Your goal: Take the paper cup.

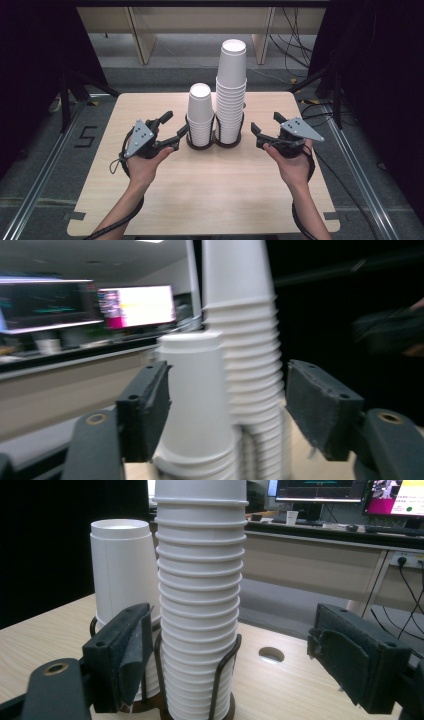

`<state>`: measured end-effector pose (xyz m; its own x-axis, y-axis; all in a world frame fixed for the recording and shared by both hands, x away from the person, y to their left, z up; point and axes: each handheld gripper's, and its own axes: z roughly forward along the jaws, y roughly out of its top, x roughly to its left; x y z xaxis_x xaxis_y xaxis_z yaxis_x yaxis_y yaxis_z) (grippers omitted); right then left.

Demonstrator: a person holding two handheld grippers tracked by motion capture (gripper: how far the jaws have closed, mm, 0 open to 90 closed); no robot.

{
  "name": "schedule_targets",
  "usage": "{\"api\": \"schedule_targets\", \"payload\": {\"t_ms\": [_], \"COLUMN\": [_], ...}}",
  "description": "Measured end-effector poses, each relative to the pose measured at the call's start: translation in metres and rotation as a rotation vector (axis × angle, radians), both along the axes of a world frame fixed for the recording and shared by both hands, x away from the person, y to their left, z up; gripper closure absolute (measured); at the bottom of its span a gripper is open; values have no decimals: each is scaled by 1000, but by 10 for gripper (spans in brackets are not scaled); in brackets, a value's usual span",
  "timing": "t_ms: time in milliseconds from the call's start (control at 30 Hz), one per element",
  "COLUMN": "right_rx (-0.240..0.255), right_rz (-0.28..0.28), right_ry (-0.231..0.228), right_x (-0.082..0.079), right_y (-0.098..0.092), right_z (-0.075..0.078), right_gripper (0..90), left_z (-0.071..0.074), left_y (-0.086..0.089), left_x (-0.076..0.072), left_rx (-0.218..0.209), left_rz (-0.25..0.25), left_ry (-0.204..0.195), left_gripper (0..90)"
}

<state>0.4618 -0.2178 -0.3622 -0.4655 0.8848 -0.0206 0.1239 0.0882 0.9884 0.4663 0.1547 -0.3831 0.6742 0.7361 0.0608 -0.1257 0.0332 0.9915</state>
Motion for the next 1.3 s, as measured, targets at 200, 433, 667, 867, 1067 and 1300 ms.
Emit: {"api": "schedule_targets", "payload": {"t_ms": [200,433,667,867,1067,1300], "right_rx": [-1,-14,4,7,16,11], "right_rz": [15,13,10,9,-2,3], "right_ry": [1,4,7,5,8,3], "right_x": [2,6,10,16,23,28], "right_y": [3,8,12,14,15,18], "right_z": [3,10,16,22,24,31], "right_gripper": [174,168,168,168,168,168], "left_z": [5,14,26,34,40,48], "left_y": [-4,-13,-24,-33,-43,-56], "left_x": [0,6,17,26,37,44], "left_rx": [-2,29,49,74,89,102], "left_rz": [-16,-3,1,-2,-10,-10], "left_ry": [48,66,68,74,89,88], "left_gripper": [254,144,133,135,136,119]}}
